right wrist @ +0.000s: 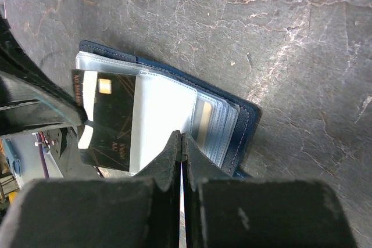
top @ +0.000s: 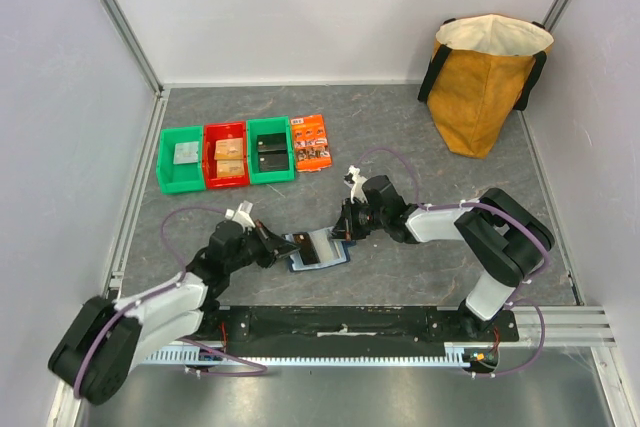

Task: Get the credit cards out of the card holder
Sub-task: Remove the credit card from the card holder.

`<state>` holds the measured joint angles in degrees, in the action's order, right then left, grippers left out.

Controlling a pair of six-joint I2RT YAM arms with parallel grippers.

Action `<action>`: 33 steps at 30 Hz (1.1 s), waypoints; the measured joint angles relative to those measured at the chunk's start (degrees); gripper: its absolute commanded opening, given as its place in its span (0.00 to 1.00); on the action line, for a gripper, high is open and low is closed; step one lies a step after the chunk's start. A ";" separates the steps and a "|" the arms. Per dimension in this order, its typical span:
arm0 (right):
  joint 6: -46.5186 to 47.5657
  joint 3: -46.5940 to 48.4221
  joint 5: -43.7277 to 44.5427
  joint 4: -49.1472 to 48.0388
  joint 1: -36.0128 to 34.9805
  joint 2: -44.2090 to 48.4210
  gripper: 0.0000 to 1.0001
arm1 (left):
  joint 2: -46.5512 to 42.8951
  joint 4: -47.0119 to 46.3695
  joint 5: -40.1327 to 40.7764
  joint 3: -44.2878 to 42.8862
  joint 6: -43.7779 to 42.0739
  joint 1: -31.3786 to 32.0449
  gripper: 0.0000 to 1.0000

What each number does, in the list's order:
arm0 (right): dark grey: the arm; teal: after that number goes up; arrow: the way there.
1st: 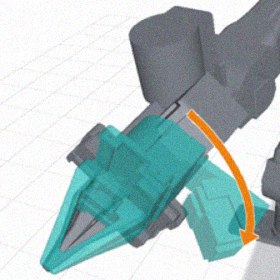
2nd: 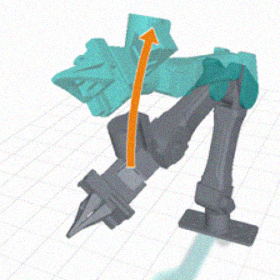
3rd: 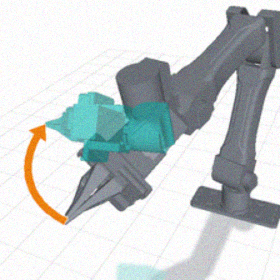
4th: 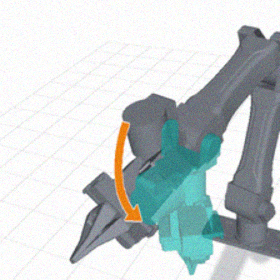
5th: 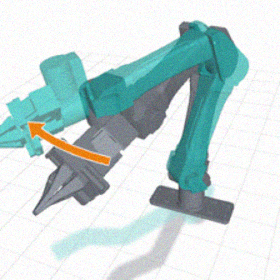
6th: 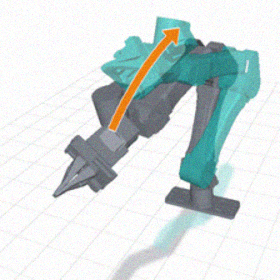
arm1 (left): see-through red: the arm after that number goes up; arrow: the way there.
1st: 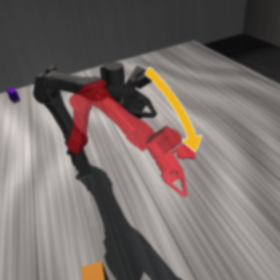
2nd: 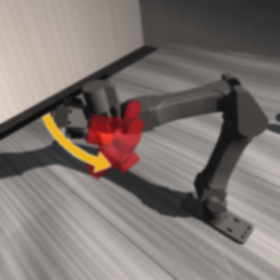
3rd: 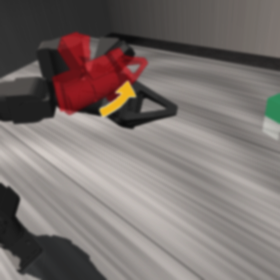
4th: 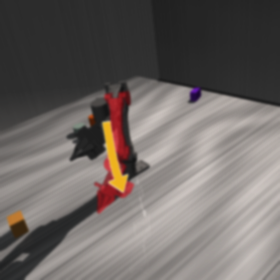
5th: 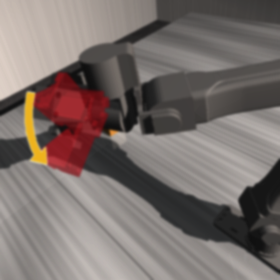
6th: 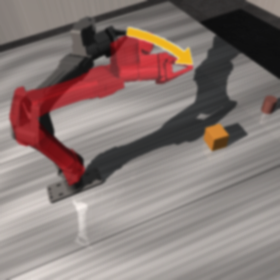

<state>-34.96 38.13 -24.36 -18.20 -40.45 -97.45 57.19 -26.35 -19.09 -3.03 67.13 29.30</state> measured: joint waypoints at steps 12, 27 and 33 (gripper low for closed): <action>1.22 -0.15 1.90 2.21 0.26 1.92 0.12 | -31.95 24.81 8.39 0.09 -0.52 -0.09 0.02; 6.25 -1.36 14.53 17.20 0.94 20.59 0.86 | -27.98 22.25 26.18 -5.55 5.31 -0.09 0.02; 7.78 -0.76 20.11 20.22 0.94 28.48 0.88 | -13.66 9.33 35.34 -10.25 7.32 -0.09 0.02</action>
<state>-27.18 37.36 -4.25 2.02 -39.51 -68.97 43.53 -17.02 16.25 -13.28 74.46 29.21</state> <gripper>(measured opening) 0.878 0.022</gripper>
